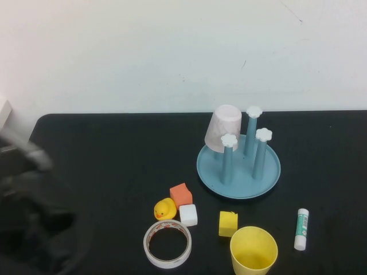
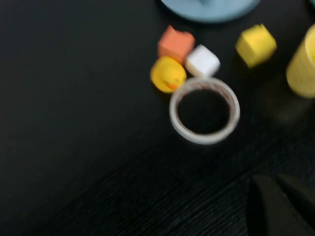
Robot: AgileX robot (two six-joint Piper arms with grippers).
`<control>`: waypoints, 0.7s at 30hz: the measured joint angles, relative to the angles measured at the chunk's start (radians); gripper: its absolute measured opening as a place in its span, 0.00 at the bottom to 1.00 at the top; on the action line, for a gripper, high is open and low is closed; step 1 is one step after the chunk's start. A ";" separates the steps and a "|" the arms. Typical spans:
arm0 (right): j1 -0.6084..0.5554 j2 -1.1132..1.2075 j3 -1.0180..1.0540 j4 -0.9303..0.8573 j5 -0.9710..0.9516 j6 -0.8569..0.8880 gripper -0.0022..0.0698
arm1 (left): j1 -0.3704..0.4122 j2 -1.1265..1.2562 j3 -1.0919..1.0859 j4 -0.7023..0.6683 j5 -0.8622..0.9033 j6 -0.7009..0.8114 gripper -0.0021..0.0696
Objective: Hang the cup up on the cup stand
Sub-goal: Pick up the cup from the table
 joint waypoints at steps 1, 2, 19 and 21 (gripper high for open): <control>0.000 0.000 0.000 0.000 0.000 0.000 0.03 | -0.032 0.054 -0.025 0.021 0.000 0.004 0.03; 0.000 0.000 0.000 0.000 0.001 -0.002 0.03 | -0.059 0.097 -0.046 0.039 0.004 0.004 0.03; 0.000 0.000 0.000 0.000 0.010 -0.003 0.03 | -0.528 0.827 -0.554 0.394 0.074 -0.198 0.10; 0.000 0.000 0.000 0.000 0.010 -0.010 0.03 | -0.558 0.886 -0.598 0.400 0.104 -0.209 0.21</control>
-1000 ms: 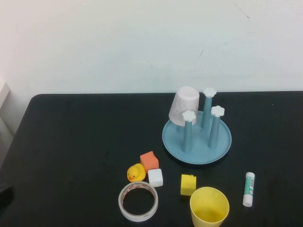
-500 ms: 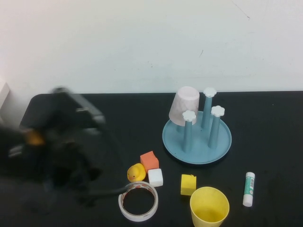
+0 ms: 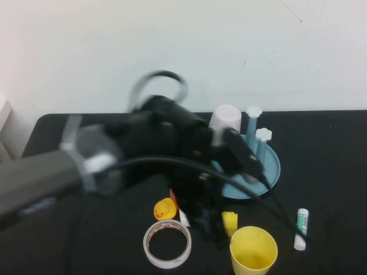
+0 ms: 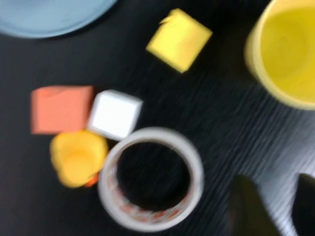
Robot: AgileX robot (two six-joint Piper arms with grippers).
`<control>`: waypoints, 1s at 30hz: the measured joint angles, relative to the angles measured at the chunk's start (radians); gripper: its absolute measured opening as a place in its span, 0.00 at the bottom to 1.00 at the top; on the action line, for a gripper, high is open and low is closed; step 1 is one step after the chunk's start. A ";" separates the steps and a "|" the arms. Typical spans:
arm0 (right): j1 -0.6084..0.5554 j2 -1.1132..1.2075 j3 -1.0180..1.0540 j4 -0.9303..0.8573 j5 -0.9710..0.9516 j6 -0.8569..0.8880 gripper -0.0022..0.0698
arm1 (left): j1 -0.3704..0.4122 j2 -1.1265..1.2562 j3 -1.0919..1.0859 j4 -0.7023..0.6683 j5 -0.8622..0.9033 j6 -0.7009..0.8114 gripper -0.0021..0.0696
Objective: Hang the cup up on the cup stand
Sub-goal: Pick up the cup from the table
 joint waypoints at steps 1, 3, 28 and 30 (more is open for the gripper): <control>0.000 0.000 0.000 0.000 0.000 -0.004 0.03 | -0.012 0.031 -0.023 0.000 0.012 -0.006 0.29; 0.000 0.000 0.000 0.000 0.000 -0.008 0.03 | -0.033 0.083 -0.061 -0.006 0.023 -0.038 0.47; 0.000 0.000 0.000 0.000 0.004 -0.027 0.03 | -0.048 0.391 -0.210 -0.025 -0.106 -0.346 0.09; 0.000 0.000 0.000 0.000 0.004 -0.029 0.03 | -0.048 0.391 -0.210 -0.025 -0.109 -0.344 0.06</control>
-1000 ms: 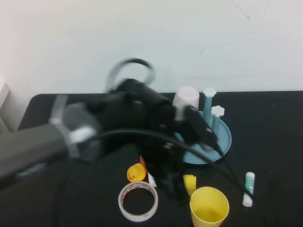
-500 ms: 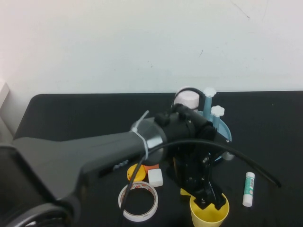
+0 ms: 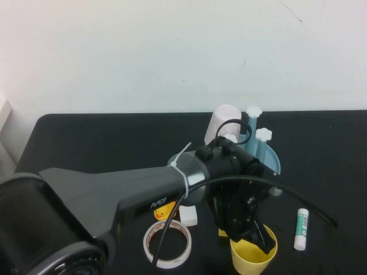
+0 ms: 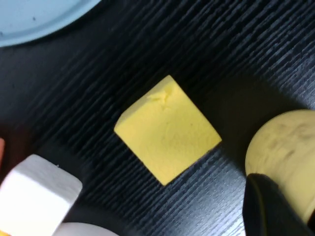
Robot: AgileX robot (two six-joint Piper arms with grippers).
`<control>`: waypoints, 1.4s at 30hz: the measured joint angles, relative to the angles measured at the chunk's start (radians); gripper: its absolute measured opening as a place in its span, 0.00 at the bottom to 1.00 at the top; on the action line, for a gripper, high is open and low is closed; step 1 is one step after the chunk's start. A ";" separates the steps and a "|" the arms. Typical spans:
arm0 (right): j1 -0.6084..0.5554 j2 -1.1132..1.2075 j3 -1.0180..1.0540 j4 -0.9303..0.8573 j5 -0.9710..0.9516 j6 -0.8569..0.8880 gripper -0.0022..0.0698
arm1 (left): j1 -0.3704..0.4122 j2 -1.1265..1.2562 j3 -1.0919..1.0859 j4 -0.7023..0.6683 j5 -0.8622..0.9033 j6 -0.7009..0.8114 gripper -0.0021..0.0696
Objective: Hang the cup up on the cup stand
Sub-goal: Pick up the cup from the table, then adjust the cup with two arms
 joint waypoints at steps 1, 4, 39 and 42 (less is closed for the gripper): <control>0.000 0.000 0.000 0.000 0.000 -0.002 0.03 | 0.000 0.000 0.000 0.002 0.000 0.002 0.05; 0.000 0.000 0.000 0.000 0.000 -0.002 0.03 | 0.000 -0.011 0.000 0.026 0.000 0.008 0.04; 0.000 0.552 -0.251 0.664 0.370 -0.708 0.03 | 0.000 -1.163 0.838 1.002 -0.643 -0.491 0.04; 0.000 0.713 -0.295 0.781 0.488 -0.808 0.11 | 0.000 -1.163 0.838 1.159 -0.641 -0.611 0.04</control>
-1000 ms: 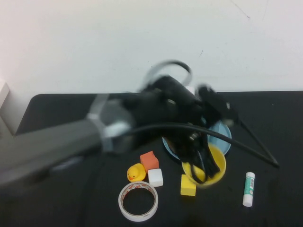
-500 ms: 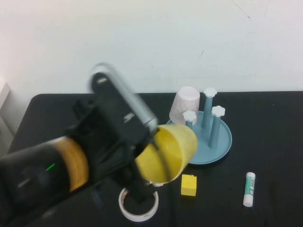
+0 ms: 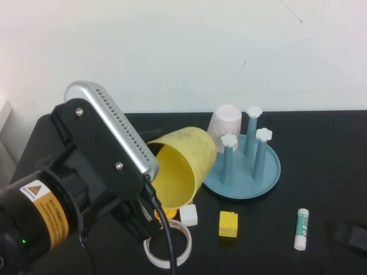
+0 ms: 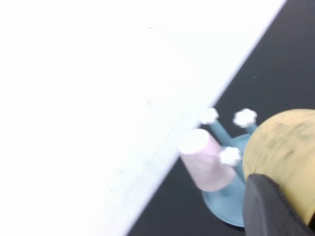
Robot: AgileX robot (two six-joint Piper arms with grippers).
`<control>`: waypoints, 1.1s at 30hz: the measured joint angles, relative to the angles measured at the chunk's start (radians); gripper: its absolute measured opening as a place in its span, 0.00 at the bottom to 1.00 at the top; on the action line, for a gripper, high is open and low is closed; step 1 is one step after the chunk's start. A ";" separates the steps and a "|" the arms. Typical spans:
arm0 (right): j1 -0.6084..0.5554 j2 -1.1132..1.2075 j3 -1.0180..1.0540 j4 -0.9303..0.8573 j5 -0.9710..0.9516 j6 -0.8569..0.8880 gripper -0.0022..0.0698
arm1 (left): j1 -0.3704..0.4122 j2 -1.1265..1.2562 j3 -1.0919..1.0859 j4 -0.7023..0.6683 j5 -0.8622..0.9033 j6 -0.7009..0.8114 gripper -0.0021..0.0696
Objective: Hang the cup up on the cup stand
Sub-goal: Adjust the cup with two arms
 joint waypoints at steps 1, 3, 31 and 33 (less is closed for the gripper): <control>0.000 0.057 -0.018 0.026 0.044 -0.025 0.16 | 0.000 0.000 0.000 0.049 0.002 -0.037 0.04; 0.000 0.158 -0.058 0.046 0.123 -0.042 0.30 | 0.000 0.000 0.000 0.132 0.008 -0.098 0.04; 0.425 0.959 -0.844 0.071 0.093 0.535 0.99 | 0.000 0.000 0.000 0.575 0.038 -0.343 0.04; 0.438 0.963 -0.844 0.081 0.075 0.549 0.99 | 0.000 0.000 0.002 0.575 0.039 -0.343 0.04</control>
